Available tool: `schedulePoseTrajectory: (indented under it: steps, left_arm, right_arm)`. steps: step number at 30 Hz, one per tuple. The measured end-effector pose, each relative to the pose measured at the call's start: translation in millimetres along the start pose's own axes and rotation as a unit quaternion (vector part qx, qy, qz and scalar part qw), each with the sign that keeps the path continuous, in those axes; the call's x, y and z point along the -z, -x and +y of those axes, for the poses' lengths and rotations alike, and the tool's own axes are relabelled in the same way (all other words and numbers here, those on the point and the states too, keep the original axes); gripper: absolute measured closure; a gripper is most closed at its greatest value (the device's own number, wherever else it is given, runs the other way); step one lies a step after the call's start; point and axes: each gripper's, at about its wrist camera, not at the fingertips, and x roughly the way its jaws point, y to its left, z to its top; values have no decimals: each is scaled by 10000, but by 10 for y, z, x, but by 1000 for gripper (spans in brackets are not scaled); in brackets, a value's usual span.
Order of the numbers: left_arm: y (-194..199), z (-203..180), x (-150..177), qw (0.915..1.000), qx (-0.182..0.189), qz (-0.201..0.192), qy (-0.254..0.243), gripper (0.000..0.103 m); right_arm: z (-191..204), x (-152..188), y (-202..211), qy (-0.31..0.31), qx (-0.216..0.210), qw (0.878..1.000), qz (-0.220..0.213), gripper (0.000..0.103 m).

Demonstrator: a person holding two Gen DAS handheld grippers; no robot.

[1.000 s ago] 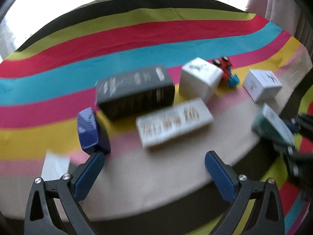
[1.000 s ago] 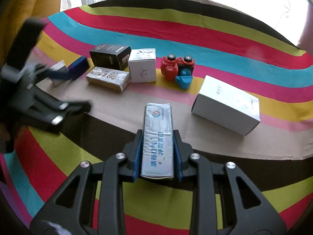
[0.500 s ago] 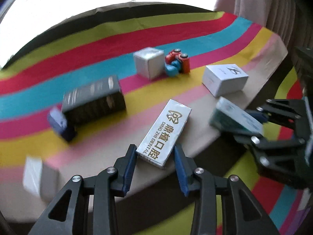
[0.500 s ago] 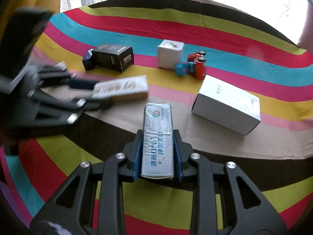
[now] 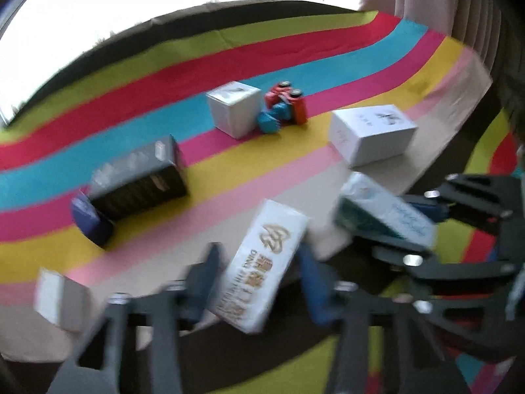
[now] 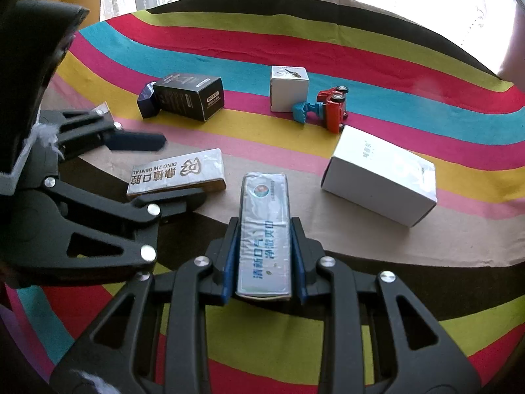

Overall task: Organize rigid objects
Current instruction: 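Grasp the teal-printed white box with the right gripper while the left grasps the Dingzhi Dental box, then carry the Dingzhi Dental box and teal-printed box toward the white storage box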

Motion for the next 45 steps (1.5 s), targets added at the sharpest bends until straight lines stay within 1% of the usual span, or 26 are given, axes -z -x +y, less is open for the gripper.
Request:
schedulePoseTrajectory:
  steps: [1, 2, 5, 8, 10, 12, 15, 17, 24, 34, 42, 45]
  left_arm:
    - [27, -11, 39, 10000, -39, 19, 45, 71]
    - [44, -15, 62, 9999, -89, 34, 57, 71]
    - [118, 69, 159, 9987, -57, 220, 466, 71]
    - [192, 123, 253, 9965, -189, 457, 671, 71]
    - [246, 160, 310, 9941, -222, 689, 804, 71]
    - [297, 164, 369, 9918, -226, 849, 923, 71]
    - [356, 162, 468, 9895, -251, 966, 1048, 71]
    - [398, 164, 534, 9885, -231, 975, 1136, 71]
    - [542, 136, 777, 9864, -176, 950, 1329, 71]
    - [782, 163, 1073, 9794, -63, 830, 1841, 71]
    - [926, 110, 1287, 9783, -133, 775, 1919, 72]
    - [987, 144, 1384, 9756, -44, 698, 2083, 72]
  right_arm:
    - [6, -4, -7, -4, 1, 10000, 2, 70]
    - [7, -5, -7, -6, -1, 10000, 2, 70]
    - [11, -5, -6, -13, -5, 10000, 1, 70]
    - [39, -8, -10, 60, 87, 9999, 7, 70]
    - [32, -5, -9, -14, 85, 10000, 18, 70]
    - [29, -33, -8, -154, 99, 9997, 168, 70]
    - [132, -102, -5, -127, 278, 9974, 660, 71]
    - [220, -85, 29, -161, 322, 9953, 899, 71]
    - [451, 89, 170, -285, 381, 9917, 1194, 71]
    - [881, 312, 357, -70, 315, 9905, 1339, 71]
    - [1120, 430, 453, 107, 185, 9873, 1571, 71]
    - [1210, 491, 502, 114, 177, 9869, 1598, 71]
